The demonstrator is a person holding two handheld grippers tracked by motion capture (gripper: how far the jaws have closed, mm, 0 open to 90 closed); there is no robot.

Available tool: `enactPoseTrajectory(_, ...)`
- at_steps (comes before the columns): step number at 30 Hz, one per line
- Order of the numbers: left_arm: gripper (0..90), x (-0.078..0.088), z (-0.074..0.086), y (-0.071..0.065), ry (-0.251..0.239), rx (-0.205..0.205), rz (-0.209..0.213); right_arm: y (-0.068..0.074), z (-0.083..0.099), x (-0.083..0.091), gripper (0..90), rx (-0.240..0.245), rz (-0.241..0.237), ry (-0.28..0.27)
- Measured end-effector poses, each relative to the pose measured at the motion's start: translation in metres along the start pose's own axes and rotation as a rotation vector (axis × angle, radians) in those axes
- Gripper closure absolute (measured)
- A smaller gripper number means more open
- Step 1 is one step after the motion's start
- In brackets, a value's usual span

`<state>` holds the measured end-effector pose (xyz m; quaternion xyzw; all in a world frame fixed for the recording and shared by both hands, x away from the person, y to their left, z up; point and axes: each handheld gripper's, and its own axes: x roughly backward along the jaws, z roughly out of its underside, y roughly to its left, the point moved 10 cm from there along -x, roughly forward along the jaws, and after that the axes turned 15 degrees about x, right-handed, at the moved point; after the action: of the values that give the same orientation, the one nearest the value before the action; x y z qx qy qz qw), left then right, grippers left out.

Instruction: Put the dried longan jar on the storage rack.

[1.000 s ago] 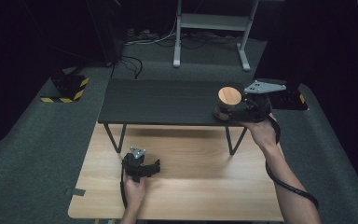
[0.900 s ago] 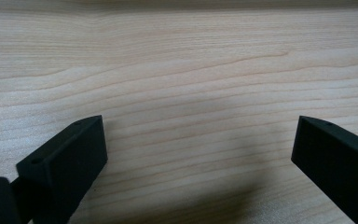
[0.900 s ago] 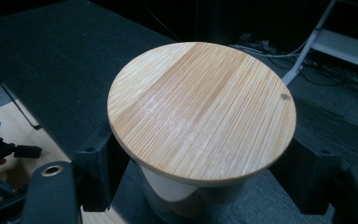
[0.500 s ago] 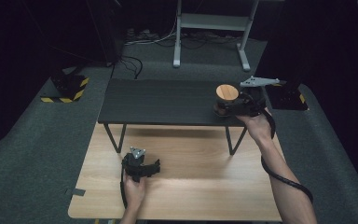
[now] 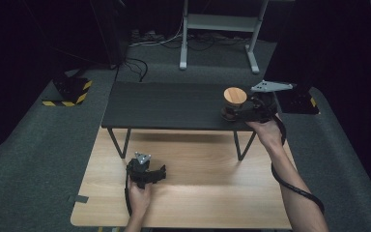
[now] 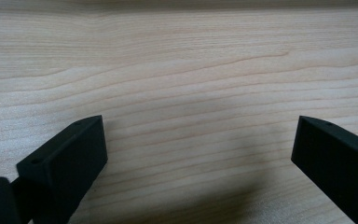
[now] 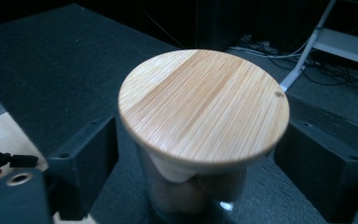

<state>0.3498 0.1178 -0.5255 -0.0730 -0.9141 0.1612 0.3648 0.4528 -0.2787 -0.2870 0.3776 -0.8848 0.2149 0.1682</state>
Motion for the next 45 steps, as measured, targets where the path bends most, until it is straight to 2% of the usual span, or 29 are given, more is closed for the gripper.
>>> enactPoseTrajectory(6, 3.4, 0.0, 0.0, 0.0, 0.0, -0.003, -0.003, 0.005, 0.011, 0.013, 9.5, -0.001, 0.002, -0.031)
enactPoseTrajectory(11, 3.4, 0.0, 0.0, -0.001, 0.0, -0.004, -0.004, 0.016, 0.026, 0.029, 9.3, 0.006, 0.019, -0.063)
enactPoseTrajectory(17, 3.4, 0.0, 0.0, -0.002, 0.001, -0.008, -0.012, 0.032, 0.054, 0.054, 9.6, 0.038, -0.01, -0.117)
enactPoseTrajectory(18, 3.4, 0.0, 0.0, -0.002, 0.001, -0.008, -0.012, 0.032, 0.054, 0.054, 9.6, 0.038, -0.01, -0.117)
enactPoseTrajectory(22, 3.4, 0.0, 0.0, -0.002, 0.005, -0.014, -0.016, 0.046, 0.078, 0.073, 9.9, 0.044, -0.029, -0.154)
enactPoseTrajectory(24, 3.4, -0.001, 0.0, -0.003, 0.005, -0.017, -0.018, 0.049, 0.082, 0.075, 10.0, 0.044, -0.032, -0.154)
enactPoseTrajectory(25, 3.4, -0.001, 0.0, -0.003, 0.005, -0.019, -0.02, 0.056, 0.091, 0.078, 10.3, 0.052, -0.033, -0.147)
enactPoseTrajectory(26, 3.4, -0.001, 0.0, -0.003, 0.006, -0.021, -0.023, 0.056, 0.091, 0.078, 10.3, 0.052, -0.033, -0.147)
enactPoseTrajectory(28, 3.4, -0.001, 0.0, -0.004, 0.004, -0.024, -0.028, 0.07, 0.104, 0.079, 10.5, 0.074, -0.028, -0.114)
enactPoseTrajectory(29, 3.4, -0.001, 0.0, -0.005, 0.006, -0.029, -0.031, 0.07, 0.104, 0.079, 10.5, 0.074, -0.028, -0.114)
enactPoseTrajectory(31, 3.4, -0.001, 0.0, -0.005, 0.01, -0.035, -0.036, 0.079, 0.113, 0.077, 10.5, 0.074, -0.037, -0.089)
enactPoseTrajectory(33, 3.4, -0.001, 0.0, -0.006, 0.01, -0.036, -0.037, 0.089, 0.13, 0.071, 10.6, 0.059, -0.044, -0.046)
enactPoseTrajectory(35, 3.4, -0.002, 0.0, -0.006, 0.008, -0.037, -0.037, 0.091, 0.134, 0.07, 10.6, 0.053, -0.043, -0.032)
enactPoseTrajectory(36, 3.4, -0.002, 0.0, -0.006, 0.008, -0.038, -0.04, 0.096, 0.149, 0.064, 10.6, 0.028, -0.037, 0.003)
enactPoseTrajectory(39, 3.4, -0.002, 0.001, -0.007, 0.006, -0.04, -0.042, 0.097, 0.168, 0.058, 10.8, -0.019, -0.028, 0.027)
enactPoseTrajectory(40, 3.4, -0.002, 0.001, -0.007, 0.007, -0.041, -0.043, 0.097, 0.168, 0.058, 10.8, -0.019, -0.028, 0.027)
enactPoseTrajectory(43, 3.4, -0.003, 0.001, -0.007, 0.008, -0.046, -0.046, 0.096, 0.188, 0.048, 11.0, -0.055, 0.01, 0.073)
enactPoseTrajectory(45, 3.4, -0.002, 0.001, -0.007, 0.009, -0.046, -0.046, 0.095, 0.195, 0.044, 11.1, -0.071, 0.02, 0.086)
